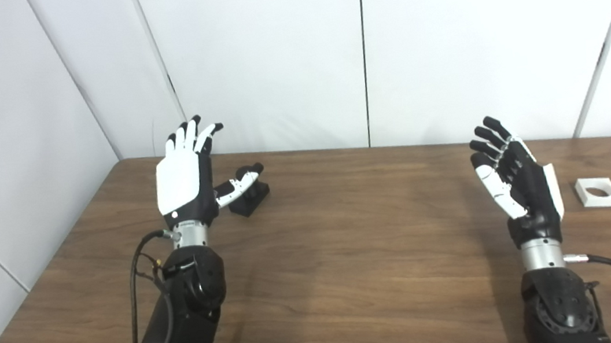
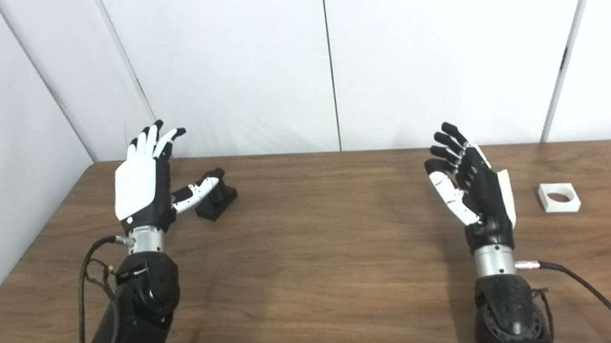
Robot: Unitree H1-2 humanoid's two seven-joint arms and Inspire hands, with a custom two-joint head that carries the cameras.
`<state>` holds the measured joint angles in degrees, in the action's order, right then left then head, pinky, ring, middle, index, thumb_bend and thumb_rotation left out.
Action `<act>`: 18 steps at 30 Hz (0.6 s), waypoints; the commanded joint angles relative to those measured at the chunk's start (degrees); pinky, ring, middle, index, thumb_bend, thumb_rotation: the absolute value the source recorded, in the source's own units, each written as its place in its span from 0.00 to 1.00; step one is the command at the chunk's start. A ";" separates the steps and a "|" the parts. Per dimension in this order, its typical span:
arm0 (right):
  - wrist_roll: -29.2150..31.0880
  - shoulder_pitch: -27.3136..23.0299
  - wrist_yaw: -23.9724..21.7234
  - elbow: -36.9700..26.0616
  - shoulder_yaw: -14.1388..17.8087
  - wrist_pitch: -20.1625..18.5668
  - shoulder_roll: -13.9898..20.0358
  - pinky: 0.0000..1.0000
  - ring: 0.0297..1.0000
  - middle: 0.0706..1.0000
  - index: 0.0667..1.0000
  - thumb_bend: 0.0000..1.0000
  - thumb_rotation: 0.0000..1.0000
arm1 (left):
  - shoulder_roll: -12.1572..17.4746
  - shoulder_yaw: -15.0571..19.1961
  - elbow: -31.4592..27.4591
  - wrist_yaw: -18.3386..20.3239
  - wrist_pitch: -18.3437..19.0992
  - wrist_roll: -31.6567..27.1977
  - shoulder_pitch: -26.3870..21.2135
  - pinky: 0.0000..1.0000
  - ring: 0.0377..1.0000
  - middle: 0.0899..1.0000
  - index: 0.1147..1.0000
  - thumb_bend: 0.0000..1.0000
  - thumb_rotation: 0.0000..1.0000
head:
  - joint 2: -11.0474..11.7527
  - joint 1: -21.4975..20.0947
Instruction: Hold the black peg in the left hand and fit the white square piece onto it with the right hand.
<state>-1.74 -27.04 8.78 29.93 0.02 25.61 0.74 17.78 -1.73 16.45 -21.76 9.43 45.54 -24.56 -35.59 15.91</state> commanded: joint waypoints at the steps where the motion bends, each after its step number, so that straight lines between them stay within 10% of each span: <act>1: 0.40 3.35 -0.67 2.18 0.33 1.31 0.71 0.75 0.78 0.82 0.84 0.52 0.51 | 1.87 -0.15 -0.05 -0.50 1.25 0.90 -3.47 1.00 1.00 1.00 0.84 0.78 0.58 | -0.03 0.00; 18: 0.18 3.74 -0.40 1.94 0.29 1.30 0.43 0.75 0.78 0.82 0.84 0.52 0.51 | 2.30 -3.68 7.27 2.32 5.59 -1.51 -5.77 1.00 1.00 1.00 0.83 0.84 0.68 | -0.47 -0.64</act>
<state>-0.93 -26.97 8.09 29.89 0.12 25.61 0.71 18.30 -5.24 24.06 -19.14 14.93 44.05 -27.04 -36.03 15.21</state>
